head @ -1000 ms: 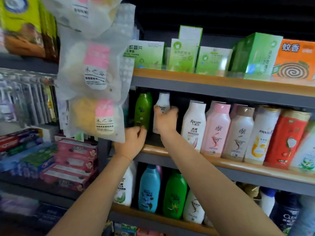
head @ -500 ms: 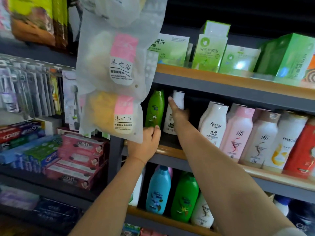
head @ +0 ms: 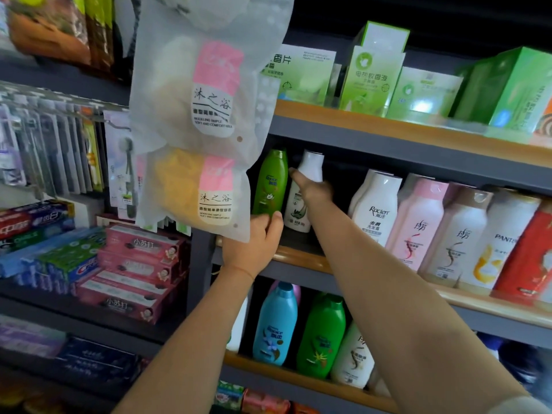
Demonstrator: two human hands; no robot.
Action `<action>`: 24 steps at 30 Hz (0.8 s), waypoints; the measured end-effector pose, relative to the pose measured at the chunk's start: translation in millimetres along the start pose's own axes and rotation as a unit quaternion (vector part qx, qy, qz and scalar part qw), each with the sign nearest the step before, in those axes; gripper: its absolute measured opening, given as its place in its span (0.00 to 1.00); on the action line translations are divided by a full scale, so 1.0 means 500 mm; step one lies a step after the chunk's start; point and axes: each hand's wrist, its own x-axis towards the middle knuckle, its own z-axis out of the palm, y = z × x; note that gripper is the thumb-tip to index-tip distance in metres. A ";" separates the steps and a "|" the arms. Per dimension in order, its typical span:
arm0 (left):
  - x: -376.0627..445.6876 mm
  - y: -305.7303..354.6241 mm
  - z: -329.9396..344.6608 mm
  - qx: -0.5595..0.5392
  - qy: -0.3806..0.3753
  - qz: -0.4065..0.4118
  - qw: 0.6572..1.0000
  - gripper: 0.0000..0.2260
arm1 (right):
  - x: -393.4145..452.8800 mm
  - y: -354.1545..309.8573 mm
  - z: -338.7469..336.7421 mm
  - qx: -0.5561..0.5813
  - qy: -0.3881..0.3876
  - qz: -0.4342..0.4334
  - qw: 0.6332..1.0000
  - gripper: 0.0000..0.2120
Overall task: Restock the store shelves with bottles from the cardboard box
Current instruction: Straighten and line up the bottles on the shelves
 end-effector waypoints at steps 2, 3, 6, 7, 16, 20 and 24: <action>0.000 0.003 -0.003 0.005 -0.006 -0.005 1.000 0.23 | -0.016 -0.001 -0.009 -0.002 -0.010 -0.001 1.000 0.38; 0.000 0.004 -0.004 0.002 -0.013 -0.012 1.000 0.24 | -0.027 -0.001 -0.015 -0.001 -0.015 -0.004 1.000 0.36; 0.004 0.009 -0.008 -0.022 -0.066 -0.065 0.995 0.24 | -0.067 -0.001 -0.036 -0.001 -0.033 -0.017 0.999 0.32; 0.009 0.012 -0.009 -0.050 -0.082 -0.091 0.991 0.23 | -0.082 0.001 -0.043 0.001 -0.038 -0.021 0.999 0.32; 0.088 0.119 -0.029 -0.357 -0.187 -0.248 0.881 0.19 | -0.147 0.025 -0.078 -0.002 -0.104 -0.093 0.990 0.37; 0.097 0.140 -0.010 -0.368 -0.206 -0.266 0.866 0.30 | -0.167 0.021 -0.097 -0.066 -0.113 -0.129 0.983 0.32; 0.089 0.150 -0.010 -0.366 -0.216 -0.272 0.864 0.24 | -0.203 0.042 -0.131 -0.139 -0.095 -0.213 0.962 0.16</action>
